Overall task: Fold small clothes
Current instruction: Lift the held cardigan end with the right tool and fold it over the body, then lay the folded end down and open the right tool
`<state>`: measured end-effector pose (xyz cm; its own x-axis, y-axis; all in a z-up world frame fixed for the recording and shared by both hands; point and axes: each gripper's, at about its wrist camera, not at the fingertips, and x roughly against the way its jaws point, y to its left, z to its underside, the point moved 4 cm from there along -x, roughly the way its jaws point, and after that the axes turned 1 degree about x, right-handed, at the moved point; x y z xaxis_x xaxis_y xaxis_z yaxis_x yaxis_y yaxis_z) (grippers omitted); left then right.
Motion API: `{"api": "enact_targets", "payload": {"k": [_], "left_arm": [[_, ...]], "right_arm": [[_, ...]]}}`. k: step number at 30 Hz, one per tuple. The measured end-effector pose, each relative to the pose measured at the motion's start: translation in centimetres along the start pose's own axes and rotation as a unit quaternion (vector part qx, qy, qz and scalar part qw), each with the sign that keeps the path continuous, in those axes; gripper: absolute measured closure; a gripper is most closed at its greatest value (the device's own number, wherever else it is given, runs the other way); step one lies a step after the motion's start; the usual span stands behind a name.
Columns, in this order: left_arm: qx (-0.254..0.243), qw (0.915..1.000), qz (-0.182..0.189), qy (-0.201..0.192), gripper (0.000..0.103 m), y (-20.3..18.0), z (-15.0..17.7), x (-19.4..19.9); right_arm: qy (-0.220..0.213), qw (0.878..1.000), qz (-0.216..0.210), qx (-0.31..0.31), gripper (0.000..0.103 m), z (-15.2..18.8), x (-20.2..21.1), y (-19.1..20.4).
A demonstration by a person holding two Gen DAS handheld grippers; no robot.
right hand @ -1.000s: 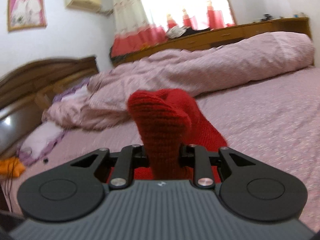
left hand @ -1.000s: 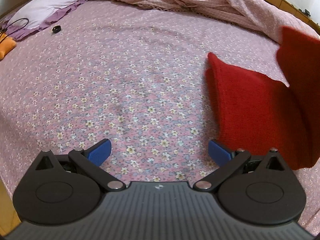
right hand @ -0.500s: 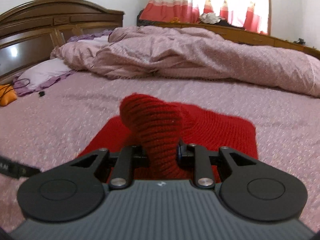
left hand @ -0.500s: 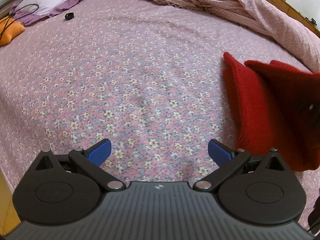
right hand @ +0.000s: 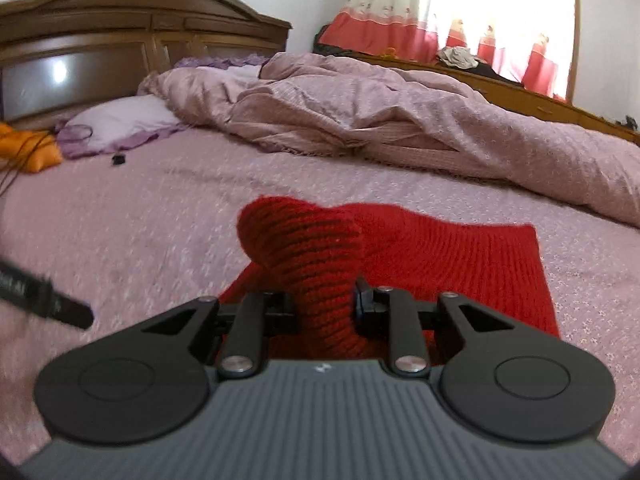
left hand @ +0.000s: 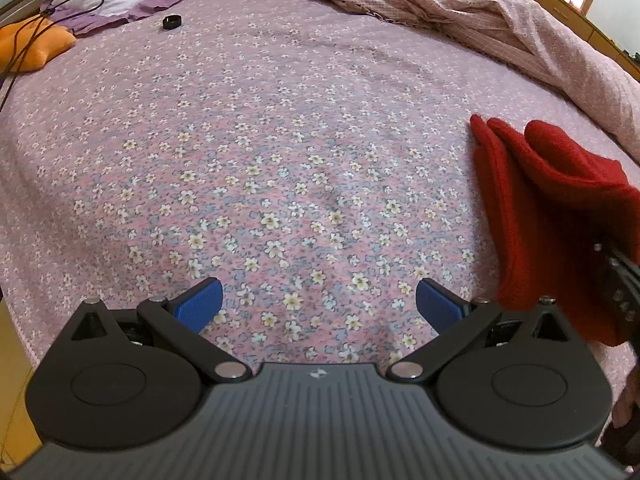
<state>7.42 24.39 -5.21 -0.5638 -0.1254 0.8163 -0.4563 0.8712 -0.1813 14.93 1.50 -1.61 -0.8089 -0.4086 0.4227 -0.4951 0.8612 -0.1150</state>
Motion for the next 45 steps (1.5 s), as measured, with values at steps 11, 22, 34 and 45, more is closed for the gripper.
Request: {"api": "enact_targets", "payload": {"k": [11, 22, 34, 45], "left_arm": [[0.002, 1.0000, -0.003, -0.003, 0.000, -0.2, 0.1, 0.8], [-0.011, 0.9998, -0.012, -0.015, 0.000, -1.2, 0.5, 2.5], [-0.038, 0.9987, -0.006, -0.034, 0.000, -3.6, 0.3, 4.3], [-0.068, 0.9965, 0.005, -0.048, 0.000, -6.7, 0.1, 5.8]], "right_arm": [[0.003, 0.999, -0.034, -0.025, 0.075, 0.7, 0.1, 0.7], [0.002, 0.997, -0.061, -0.049, 0.045, 0.7, 2.2, 1.2], [-0.002, 0.988, -0.107, -0.109, 0.042, 0.2, 7.6, -0.9], [-0.022, 0.986, -0.074, -0.149, 0.042, 0.1, 11.0, -4.8]]}}
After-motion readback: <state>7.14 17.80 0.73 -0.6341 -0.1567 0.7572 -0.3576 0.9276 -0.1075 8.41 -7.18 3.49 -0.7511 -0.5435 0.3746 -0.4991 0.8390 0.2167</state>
